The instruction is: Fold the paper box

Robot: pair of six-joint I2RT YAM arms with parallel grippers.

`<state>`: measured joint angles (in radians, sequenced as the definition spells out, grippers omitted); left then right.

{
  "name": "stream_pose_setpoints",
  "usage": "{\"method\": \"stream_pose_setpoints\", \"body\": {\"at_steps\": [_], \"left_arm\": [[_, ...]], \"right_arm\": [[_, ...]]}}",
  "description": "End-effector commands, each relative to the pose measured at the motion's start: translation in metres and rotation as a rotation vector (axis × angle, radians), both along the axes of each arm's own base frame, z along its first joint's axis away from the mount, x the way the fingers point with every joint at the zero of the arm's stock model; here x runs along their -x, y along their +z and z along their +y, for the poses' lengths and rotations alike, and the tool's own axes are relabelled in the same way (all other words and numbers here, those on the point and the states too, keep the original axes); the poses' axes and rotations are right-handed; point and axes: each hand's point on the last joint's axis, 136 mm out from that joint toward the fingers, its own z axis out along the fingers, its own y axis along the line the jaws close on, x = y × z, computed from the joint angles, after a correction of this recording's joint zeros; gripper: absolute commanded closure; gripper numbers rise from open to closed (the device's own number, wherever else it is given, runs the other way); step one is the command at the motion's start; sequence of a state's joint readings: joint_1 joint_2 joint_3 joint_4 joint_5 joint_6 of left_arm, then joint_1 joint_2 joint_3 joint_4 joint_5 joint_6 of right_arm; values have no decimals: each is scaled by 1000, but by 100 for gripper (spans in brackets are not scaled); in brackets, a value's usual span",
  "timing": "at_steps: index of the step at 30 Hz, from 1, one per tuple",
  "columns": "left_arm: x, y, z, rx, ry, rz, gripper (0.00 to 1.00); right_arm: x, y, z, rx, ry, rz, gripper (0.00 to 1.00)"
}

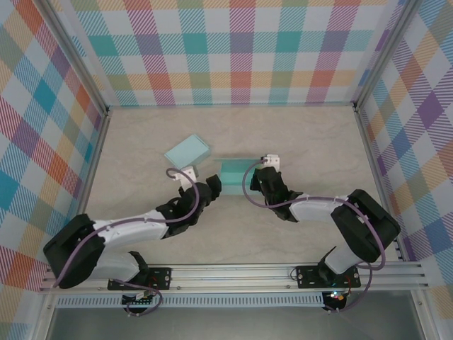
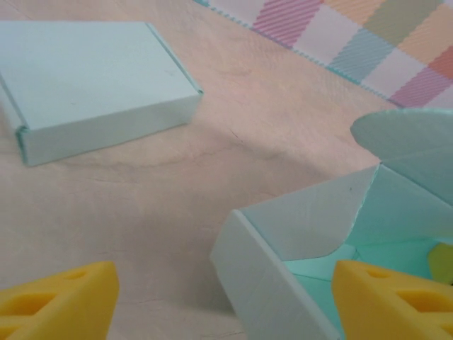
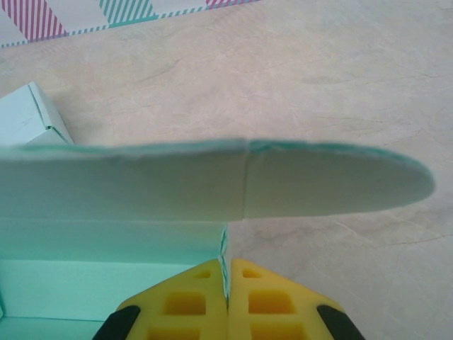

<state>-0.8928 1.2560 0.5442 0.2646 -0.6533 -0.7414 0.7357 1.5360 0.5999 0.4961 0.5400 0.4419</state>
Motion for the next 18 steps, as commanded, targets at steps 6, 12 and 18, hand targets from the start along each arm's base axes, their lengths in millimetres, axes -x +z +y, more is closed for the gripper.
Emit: {"method": "stream_pose_setpoints", "body": {"at_steps": [6, 12, 18], "left_arm": [[27, 48, 45, 54, 63, -88, 13], [37, 90, 53, 84, 21, -151, 12], [35, 112, 36, 18, -62, -127, 13]], "right_arm": [[36, -46, -9, 192, 68, 133, 92], [44, -41, -5, 218, 114, 95, 82], [54, -29, -8, 213, 133, 80, 60]]}}
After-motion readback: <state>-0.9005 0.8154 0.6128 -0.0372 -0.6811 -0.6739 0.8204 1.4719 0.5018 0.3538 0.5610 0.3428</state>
